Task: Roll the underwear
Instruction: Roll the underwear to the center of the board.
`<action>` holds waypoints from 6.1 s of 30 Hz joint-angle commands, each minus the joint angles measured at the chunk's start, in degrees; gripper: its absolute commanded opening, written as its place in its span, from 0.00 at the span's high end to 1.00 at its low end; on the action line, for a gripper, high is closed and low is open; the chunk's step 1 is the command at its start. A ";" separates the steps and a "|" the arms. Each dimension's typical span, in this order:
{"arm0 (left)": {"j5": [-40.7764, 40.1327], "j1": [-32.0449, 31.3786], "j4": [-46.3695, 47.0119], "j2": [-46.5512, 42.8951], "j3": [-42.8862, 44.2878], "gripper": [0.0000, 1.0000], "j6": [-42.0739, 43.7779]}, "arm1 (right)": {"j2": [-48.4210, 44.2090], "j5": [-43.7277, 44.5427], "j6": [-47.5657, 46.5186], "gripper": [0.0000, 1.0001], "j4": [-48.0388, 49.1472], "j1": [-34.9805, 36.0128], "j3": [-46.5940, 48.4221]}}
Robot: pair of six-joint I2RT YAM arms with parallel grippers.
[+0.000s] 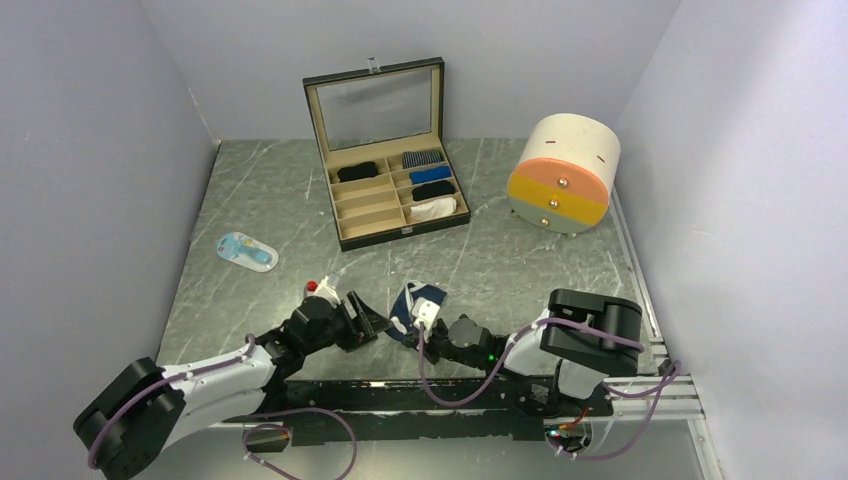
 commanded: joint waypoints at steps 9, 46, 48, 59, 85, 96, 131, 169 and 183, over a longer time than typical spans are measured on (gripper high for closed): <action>-0.84 -1.63 2.63 15.34 -1.67 0.37 -3.67 | 2.02 -3.84 -1.81 1.00 3.87 -1.00 0.71; -5.34 -1.92 -9.29 9.14 2.05 0.95 -3.10 | 6.31 16.68 -33.55 0.50 -9.19 15.52 11.46; -5.44 -1.97 -10.44 8.06 2.09 0.95 -3.26 | 8.20 20.07 -33.24 0.52 -8.45 15.52 11.79; -6.02 -2.13 -15.26 2.67 1.72 0.95 -3.75 | 10.60 24.04 -35.88 0.90 -7.42 16.34 11.86; -11.90 -2.25 -27.25 -15.83 4.99 0.23 0.52 | 5.84 -28.95 13.97 1.00 2.82 -7.44 6.10; -12.04 -2.18 -30.03 -18.33 8.12 0.22 5.74 | 16.97 -37.06 37.36 1.00 7.97 -17.02 6.62; -11.35 -2.27 -16.46 4.30 1.16 0.59 -1.05 | 26.24 -35.19 57.38 0.89 10.76 -23.42 5.22; -10.68 -3.31 -20.96 11.69 9.43 0.66 7.61 | -2.88 10.32 -18.60 0.53 -38.37 3.41 22.38; -9.53 -3.35 -20.49 10.75 10.05 0.42 5.08 | -2.43 3.38 -2.52 1.00 -32.13 1.93 14.60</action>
